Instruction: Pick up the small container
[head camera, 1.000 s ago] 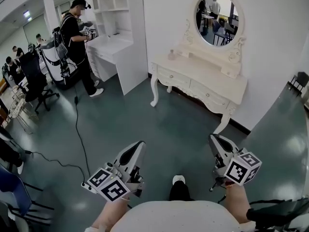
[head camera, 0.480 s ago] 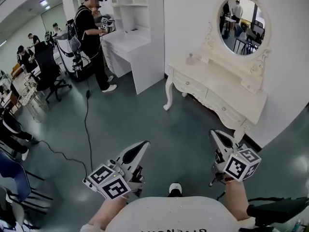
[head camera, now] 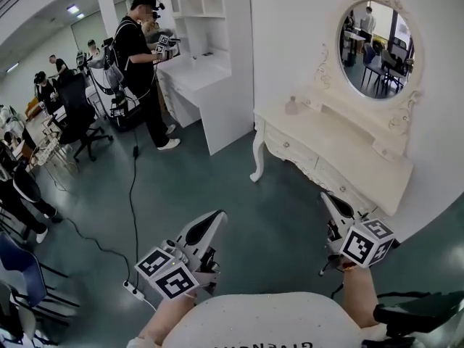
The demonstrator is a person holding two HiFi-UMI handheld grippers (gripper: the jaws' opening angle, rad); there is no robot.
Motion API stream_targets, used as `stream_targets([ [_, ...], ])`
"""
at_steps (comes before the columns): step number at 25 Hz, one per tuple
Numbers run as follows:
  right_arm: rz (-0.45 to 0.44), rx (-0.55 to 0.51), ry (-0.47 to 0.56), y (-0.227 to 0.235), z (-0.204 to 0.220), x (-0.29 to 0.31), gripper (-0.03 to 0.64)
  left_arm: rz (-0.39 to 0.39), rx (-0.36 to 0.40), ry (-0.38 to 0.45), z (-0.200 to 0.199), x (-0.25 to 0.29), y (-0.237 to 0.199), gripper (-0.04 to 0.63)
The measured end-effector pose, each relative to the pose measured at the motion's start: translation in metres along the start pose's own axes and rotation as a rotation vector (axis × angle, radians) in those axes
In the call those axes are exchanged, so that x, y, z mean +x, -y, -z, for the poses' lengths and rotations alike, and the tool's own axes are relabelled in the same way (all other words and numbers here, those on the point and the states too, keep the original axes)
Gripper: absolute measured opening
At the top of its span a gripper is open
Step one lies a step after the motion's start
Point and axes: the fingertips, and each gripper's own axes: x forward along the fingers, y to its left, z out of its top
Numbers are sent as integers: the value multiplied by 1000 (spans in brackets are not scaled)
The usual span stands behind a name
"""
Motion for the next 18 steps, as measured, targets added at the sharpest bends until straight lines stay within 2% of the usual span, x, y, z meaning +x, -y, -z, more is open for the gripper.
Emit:
stream_targets([
  [7,-5,-17,2,41,-12,24,5,-5,2,24,-1,45,-22,0],
  [11,-1,-5,0,54,-16,33,5,9,14,4,2,63,-24,0],
  [18,1,26,-12,76,-6,46,5,-13,-8,-13,14,80,-36,0],
])
